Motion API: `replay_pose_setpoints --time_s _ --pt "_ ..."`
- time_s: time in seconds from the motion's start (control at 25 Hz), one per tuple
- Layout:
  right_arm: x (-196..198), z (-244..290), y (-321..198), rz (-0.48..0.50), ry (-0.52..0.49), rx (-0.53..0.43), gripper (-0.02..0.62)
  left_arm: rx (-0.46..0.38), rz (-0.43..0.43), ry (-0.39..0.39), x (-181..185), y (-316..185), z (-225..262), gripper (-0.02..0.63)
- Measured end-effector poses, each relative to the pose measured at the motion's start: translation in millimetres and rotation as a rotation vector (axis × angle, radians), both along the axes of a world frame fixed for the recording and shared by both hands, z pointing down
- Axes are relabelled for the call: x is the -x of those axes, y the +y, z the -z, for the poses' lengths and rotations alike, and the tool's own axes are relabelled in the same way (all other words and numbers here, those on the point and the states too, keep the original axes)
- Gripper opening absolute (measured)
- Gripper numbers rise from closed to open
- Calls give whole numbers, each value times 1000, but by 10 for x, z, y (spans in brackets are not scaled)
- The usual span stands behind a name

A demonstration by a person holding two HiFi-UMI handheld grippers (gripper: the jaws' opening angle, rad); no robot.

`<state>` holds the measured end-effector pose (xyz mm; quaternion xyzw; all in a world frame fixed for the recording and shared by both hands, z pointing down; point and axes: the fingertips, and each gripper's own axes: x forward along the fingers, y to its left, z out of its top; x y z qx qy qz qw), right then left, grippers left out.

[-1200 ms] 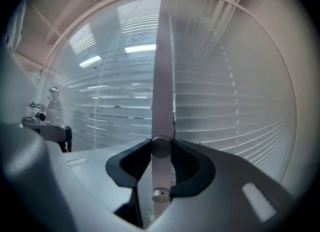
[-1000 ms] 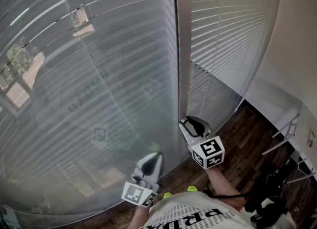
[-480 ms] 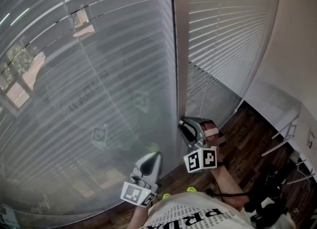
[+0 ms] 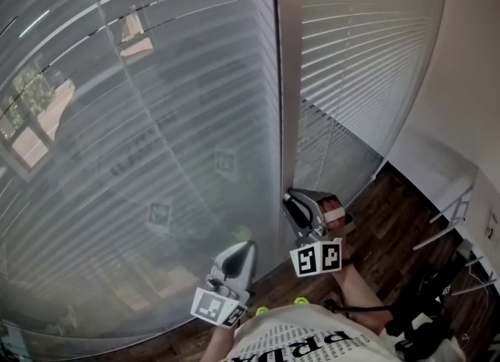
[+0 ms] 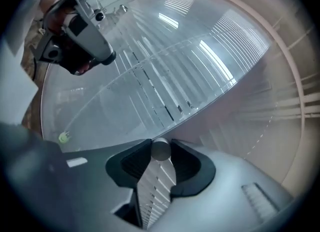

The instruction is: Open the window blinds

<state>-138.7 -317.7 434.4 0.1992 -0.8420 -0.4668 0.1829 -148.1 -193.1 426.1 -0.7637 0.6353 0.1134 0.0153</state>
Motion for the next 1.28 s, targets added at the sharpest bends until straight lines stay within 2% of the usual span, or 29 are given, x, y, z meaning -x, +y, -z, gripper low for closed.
replay_pose_setpoints --time_s 0.96,1.28 --pt "-10 38 -75 -21 -196 338 124 4 -25 12 3 -33 -18 -9" --pt "-27 59 -106 -13 -284 490 124 8 -28 7 12 -17 -15 -9"
